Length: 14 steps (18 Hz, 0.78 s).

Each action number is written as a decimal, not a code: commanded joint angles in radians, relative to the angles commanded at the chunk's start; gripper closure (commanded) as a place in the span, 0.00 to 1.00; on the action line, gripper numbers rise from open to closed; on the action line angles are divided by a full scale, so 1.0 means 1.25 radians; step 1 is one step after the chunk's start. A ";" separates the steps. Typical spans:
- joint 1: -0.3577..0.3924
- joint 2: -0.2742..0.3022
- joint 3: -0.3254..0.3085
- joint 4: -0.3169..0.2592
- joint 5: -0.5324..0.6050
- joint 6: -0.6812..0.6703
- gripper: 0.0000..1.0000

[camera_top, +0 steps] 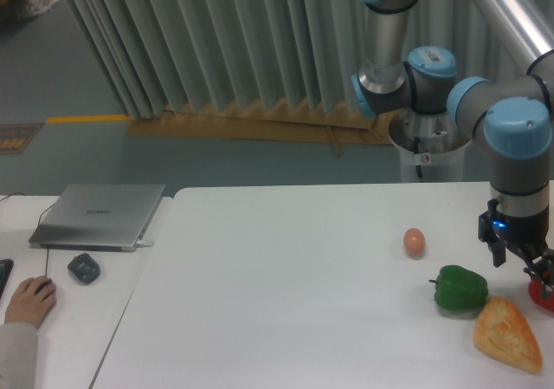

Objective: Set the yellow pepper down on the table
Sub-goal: 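Raise the gripper and move it away from the red pepper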

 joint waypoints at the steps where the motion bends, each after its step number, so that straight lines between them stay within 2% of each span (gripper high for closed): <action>1: -0.001 -0.001 -0.006 0.002 0.004 0.001 0.00; 4: 0.009 0.001 0.001 0.000 -0.001 -0.001 0.00; 8: 0.056 0.023 0.000 -0.018 0.016 0.002 0.00; 10: 0.085 0.032 0.004 -0.039 0.012 0.068 0.00; 12: 0.105 0.043 0.001 -0.043 0.015 0.170 0.00; 14: 0.118 0.045 0.000 -0.053 0.017 0.224 0.00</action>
